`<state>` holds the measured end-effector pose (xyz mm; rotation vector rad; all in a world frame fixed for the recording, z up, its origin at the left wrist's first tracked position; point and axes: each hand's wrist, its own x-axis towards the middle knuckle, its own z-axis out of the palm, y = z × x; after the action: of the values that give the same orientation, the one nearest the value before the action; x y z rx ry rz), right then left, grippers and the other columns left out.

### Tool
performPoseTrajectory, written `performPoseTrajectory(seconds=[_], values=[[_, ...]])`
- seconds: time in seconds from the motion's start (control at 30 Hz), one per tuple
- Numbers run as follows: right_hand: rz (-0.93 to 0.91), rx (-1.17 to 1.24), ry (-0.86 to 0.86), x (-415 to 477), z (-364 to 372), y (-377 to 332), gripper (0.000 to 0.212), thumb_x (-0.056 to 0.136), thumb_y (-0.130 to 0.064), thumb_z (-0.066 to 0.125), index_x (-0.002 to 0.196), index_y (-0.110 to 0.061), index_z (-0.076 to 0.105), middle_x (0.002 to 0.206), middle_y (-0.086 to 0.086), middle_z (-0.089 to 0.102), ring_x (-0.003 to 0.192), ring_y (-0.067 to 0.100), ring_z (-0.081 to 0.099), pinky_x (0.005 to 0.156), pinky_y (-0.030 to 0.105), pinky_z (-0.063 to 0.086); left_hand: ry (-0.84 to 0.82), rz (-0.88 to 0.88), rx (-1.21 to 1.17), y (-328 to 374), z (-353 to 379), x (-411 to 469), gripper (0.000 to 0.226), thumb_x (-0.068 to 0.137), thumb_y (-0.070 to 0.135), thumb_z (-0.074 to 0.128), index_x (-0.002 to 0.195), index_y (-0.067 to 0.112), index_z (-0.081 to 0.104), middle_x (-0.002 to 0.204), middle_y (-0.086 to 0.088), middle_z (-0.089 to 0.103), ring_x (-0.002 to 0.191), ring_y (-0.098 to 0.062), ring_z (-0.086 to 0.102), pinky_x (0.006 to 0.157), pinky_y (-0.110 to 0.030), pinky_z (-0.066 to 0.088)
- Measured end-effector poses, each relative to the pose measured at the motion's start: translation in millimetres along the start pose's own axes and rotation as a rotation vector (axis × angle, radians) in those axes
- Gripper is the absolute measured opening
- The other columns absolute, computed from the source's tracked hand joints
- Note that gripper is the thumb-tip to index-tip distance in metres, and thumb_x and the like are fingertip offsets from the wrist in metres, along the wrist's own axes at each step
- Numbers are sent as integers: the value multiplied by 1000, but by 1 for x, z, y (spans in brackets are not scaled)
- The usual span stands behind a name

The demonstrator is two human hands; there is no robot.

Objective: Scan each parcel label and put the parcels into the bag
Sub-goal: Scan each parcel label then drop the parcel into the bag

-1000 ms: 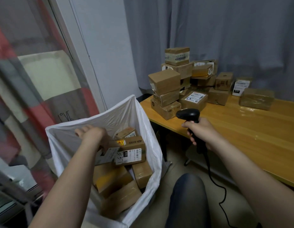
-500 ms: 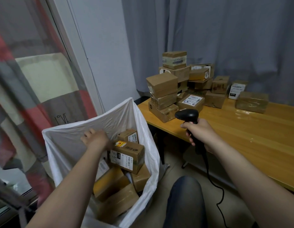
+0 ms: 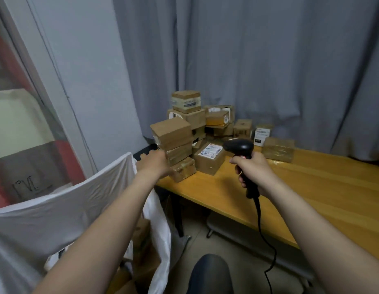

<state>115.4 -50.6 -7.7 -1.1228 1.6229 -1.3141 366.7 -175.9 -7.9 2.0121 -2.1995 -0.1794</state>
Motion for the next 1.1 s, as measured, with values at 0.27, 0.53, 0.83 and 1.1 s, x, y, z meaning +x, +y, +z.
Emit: performPoseTrajectory(seconds=[0.27,0.53,0.83,1.1], values=[[-55,-5,42,58,-11,-38,15,97,-20,68,88,-8,63,64,7,58,45,18,53,45,29,44,193,126,10,47,-44,87,89,81,55,79,152,24,36,149,-16,42,139,-41,35,109,-57,42],[-85,-17,77,115,11,-55,20,98,-24,68,95,-5,66,57,8,61,45,20,55,48,30,48,-142,57,154,36,-60,181,132,66,72,83,162,31,2,164,-14,28,151,-41,20,119,-61,28],[-20,-45,52,141,19,-50,19,99,-23,68,99,-6,62,51,4,57,41,18,52,45,28,46,-149,103,135,23,-51,216,118,62,70,84,155,40,18,151,-11,41,140,-36,37,115,-60,30],[-56,13,113,124,2,-85,20,98,-23,69,105,-4,63,70,8,62,46,16,56,45,29,48,-99,161,-125,46,-95,178,128,47,76,79,154,41,17,150,-15,39,137,-39,37,113,-60,34]])
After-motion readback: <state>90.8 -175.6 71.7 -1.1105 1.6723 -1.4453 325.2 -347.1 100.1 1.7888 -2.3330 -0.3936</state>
